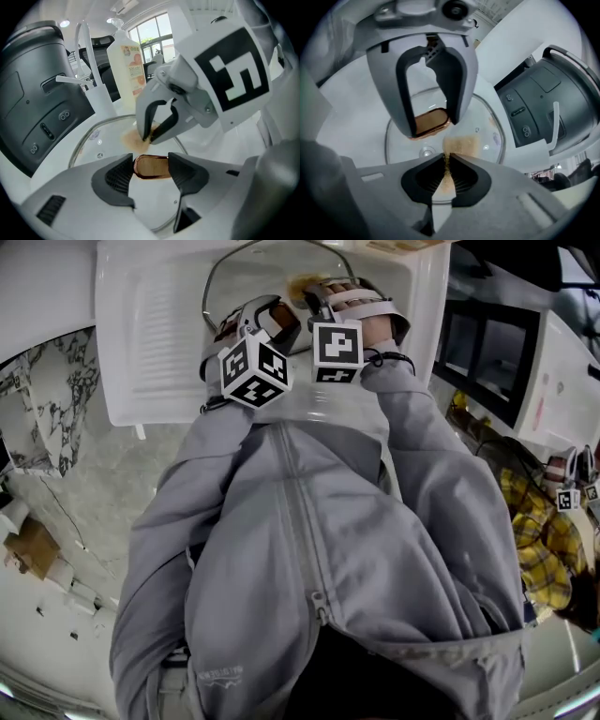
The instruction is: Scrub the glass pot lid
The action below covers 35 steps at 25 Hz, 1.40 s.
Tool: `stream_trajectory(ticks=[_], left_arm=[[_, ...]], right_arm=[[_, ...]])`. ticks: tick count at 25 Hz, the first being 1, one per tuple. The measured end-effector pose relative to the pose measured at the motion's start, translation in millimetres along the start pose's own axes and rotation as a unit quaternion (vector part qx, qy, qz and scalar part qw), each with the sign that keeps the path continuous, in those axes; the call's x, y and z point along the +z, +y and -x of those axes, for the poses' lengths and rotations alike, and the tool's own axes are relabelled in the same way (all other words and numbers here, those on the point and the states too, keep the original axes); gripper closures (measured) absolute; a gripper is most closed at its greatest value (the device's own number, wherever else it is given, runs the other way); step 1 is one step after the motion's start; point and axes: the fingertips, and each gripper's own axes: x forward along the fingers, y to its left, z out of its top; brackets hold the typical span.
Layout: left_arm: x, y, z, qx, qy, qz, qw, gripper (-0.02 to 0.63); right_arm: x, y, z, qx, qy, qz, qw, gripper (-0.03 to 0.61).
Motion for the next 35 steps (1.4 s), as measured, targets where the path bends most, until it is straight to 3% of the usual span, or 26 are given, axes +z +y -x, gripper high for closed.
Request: stream_trajectory(ticks=[12, 21, 27, 30, 35], left_arm=[[-1, 1, 2, 0.005, 0.004, -0.017, 0.9998, 0.382], [1, 0, 1, 0.007, 0.004, -0.02, 0.9998, 0.387], [1, 0, 0, 0.006, 0.004, -0.025, 0.9997, 0.388], [2, 0, 0, 0.003, 0.004, -0.025, 0.9997, 0.388], [1, -1, 0, 0.002, 0.002, -0.024, 0.9997, 0.388]], right_arm=[[8, 110, -14, 0.137, 0.002, -0.062, 0.989, 0.549], [10, 136, -23, 0.199, 0.009, -0.077, 0.977, 0.549], [2, 148, -17, 0.265, 0.022, -0.101, 0.959, 0.549], [-3, 126, 0, 0.257, 0.014, -0.137, 0.957, 0.549], [-20, 61, 33, 0.172, -0.025, -0.181, 0.968, 0.549]])
